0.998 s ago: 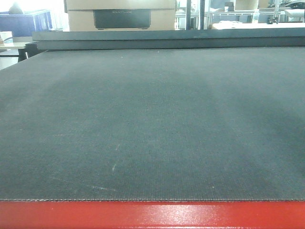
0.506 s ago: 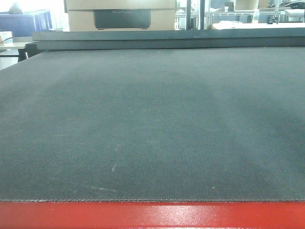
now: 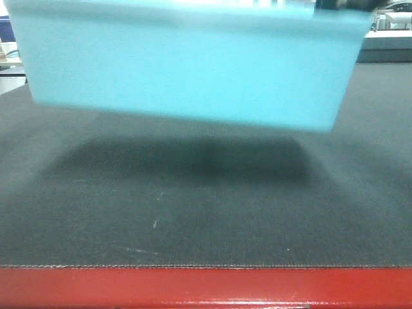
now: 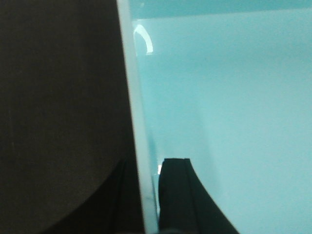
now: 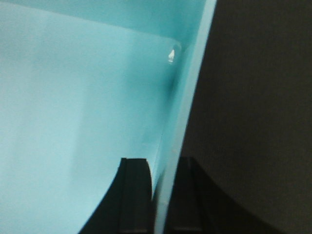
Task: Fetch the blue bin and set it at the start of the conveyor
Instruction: 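Lower the teal bin onto the grey conveyor belt with both grippers, then open both grippers and raise them away from the bin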
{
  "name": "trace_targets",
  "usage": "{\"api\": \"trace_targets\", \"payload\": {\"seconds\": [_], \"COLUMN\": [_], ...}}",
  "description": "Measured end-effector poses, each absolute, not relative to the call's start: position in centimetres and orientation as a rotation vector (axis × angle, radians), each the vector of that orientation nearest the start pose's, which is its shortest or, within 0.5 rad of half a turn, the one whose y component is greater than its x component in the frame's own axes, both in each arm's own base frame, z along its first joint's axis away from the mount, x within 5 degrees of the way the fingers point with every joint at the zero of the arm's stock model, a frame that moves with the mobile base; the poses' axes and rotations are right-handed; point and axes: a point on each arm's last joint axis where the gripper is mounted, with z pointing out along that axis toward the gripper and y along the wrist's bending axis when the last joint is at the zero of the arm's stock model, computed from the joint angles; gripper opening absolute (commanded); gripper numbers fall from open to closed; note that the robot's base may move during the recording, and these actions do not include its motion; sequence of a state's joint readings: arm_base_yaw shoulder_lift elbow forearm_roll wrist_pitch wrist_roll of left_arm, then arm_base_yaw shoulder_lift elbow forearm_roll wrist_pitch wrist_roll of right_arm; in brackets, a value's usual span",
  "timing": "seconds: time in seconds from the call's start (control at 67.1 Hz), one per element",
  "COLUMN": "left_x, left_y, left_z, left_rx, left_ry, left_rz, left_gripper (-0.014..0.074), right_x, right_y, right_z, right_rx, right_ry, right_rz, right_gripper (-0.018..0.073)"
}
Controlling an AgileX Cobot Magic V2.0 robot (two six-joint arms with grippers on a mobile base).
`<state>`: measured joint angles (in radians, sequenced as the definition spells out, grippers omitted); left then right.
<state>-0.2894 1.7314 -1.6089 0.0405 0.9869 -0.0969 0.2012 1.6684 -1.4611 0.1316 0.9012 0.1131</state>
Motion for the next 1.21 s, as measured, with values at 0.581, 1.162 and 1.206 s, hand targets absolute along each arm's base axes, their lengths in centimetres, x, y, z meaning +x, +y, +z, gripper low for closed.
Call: {"api": "trace_targets", "payload": {"seconds": [0.581, 1.162, 1.206], "left_x": [38.9, 34.6, 34.1], "left_y": [-11.1, -5.9, -5.3], "left_z": [28.6, 36.5, 36.8], "left_rx": [0.295, 0.171, 0.152], "left_ry": [2.669, 2.539, 2.534], "left_rz": [-0.052, 0.025, 0.032], "left_gripper": [0.0619, 0.0253, 0.0148], "right_x": [37.4, 33.8, 33.4], "right_y": [8.3, 3.7, 2.9], "right_z": [28.1, 35.5, 35.9], "right_rx": [-0.049, 0.055, 0.068], "right_ry": [2.626, 2.437, 2.426], "right_rz": [0.245, 0.198, 0.169], "right_gripper": [0.0525, 0.0177, 0.0048]}}
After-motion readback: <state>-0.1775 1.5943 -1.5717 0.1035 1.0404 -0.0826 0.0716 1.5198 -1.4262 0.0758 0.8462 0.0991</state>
